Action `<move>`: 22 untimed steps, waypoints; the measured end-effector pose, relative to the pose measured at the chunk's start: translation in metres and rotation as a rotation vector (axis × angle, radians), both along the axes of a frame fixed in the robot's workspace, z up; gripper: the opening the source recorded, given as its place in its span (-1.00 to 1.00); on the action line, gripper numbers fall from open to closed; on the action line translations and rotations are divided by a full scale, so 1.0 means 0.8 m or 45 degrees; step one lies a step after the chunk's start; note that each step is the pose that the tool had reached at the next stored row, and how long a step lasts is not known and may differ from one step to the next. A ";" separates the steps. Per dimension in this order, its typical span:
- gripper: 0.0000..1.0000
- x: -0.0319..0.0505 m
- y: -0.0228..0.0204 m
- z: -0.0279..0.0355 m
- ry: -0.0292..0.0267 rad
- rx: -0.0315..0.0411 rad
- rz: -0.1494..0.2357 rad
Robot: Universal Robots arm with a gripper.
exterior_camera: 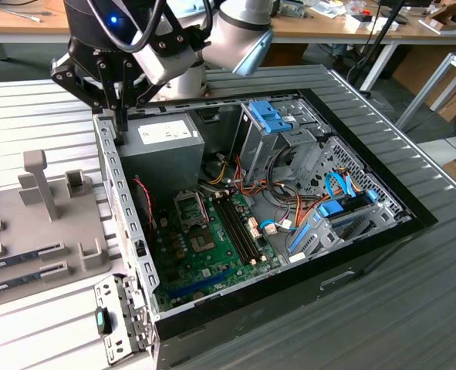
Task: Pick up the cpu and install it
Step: 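Reach for the cpu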
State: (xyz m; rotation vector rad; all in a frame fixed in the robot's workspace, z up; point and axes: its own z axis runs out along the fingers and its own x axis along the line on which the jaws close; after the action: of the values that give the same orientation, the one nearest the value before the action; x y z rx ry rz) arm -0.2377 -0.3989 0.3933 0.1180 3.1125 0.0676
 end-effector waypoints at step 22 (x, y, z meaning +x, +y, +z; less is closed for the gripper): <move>-0.79 -0.007 0.0000 0.0000 0.0000 0.0000 0.000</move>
State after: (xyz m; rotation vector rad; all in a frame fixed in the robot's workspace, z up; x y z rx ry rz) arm -0.2435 -0.3989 0.3933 0.1180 3.1125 0.0676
